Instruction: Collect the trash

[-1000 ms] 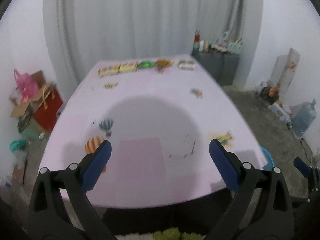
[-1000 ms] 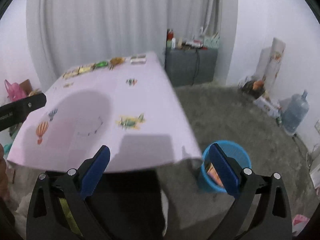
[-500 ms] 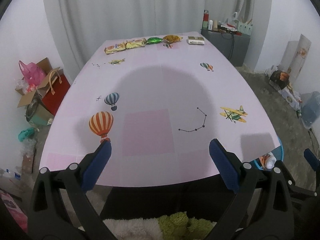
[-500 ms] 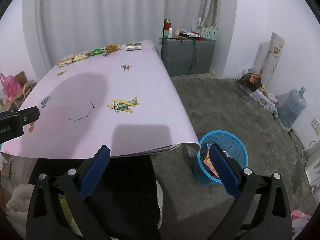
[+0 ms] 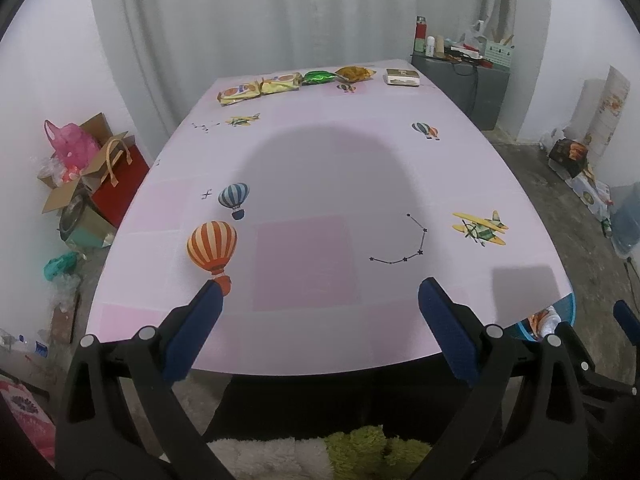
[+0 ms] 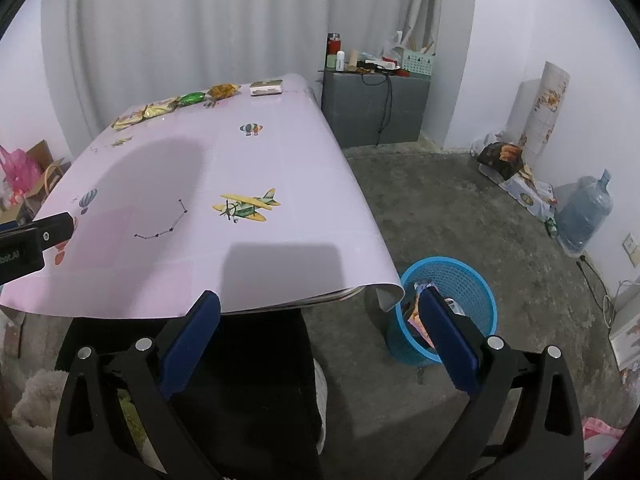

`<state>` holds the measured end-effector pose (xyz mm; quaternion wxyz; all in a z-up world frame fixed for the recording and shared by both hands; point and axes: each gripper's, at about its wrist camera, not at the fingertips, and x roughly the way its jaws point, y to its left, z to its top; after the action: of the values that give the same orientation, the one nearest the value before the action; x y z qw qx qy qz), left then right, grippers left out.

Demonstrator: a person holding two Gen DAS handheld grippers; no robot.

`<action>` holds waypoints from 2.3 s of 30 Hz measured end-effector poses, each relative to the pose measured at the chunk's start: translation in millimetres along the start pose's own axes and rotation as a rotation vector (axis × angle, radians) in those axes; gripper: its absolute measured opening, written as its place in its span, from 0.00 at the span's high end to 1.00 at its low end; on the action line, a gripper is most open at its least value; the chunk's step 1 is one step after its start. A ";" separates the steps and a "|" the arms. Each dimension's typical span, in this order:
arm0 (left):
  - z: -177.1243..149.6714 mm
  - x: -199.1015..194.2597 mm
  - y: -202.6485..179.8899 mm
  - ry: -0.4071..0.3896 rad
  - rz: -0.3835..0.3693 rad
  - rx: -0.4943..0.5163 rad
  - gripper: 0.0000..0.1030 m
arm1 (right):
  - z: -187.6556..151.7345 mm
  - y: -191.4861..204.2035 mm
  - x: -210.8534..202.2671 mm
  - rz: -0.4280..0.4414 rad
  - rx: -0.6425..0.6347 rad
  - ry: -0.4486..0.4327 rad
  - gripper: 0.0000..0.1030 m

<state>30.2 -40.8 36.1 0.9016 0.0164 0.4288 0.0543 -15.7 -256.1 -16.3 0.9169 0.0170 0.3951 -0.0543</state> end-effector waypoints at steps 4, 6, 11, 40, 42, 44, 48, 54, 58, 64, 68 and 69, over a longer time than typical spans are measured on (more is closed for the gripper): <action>0.9 1.0 3.3 0.007 0.000 -0.020 0.09 | 0.8 2.0 -0.4 -0.008 -0.010 0.002 0.06; 0.9 1.3 5.8 0.013 -0.005 -0.034 0.09 | 1.5 1.7 -1.7 -0.011 -0.012 -0.001 0.06; 0.0 0.6 9.6 0.020 -0.005 -0.052 0.09 | 1.4 -0.6 -4.8 -0.016 -0.011 -0.004 0.06; -3.7 5.1 -6.6 0.063 -0.032 -0.025 0.09 | 2.4 -26.2 -5.7 -0.074 -0.003 0.014 0.06; -3.7 5.3 -6.4 0.066 -0.030 -0.026 0.09 | 2.6 -27.6 -5.6 -0.075 -0.004 0.014 0.06; -3.8 4.2 -6.6 0.062 -0.027 -0.026 0.09 | 3.5 -29.0 -5.6 -0.075 -0.001 0.012 0.06; -3.4 3.9 -6.6 0.056 -0.024 -0.024 0.09 | 3.8 -29.3 -6.1 -0.075 -0.001 0.010 0.06; -3.8 1.8 -5.9 0.049 -0.018 -0.025 0.09 | 4.8 -28.8 -6.5 -0.077 0.000 0.009 0.06; -3.8 2.0 -5.8 0.050 -0.018 -0.025 0.09 | 4.4 -28.6 -6.7 -0.077 -0.001 0.009 0.06; -3.7 1.8 -5.4 0.050 -0.018 -0.025 0.09 | 4.3 -28.0 -6.7 -0.077 0.000 0.009 0.06; -3.7 1.8 -5.4 0.051 -0.019 -0.024 0.09 | 4.3 -27.6 -6.6 -0.079 0.000 0.009 0.06; -3.8 1.6 -5.4 0.051 -0.018 -0.024 0.09 | 4.3 -27.7 -6.6 -0.078 0.000 0.009 0.06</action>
<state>28.7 -46.0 32.0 0.8911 0.0003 0.4509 0.0515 -20.2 -283.4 -8.2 0.9123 0.0019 0.3996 -0.0900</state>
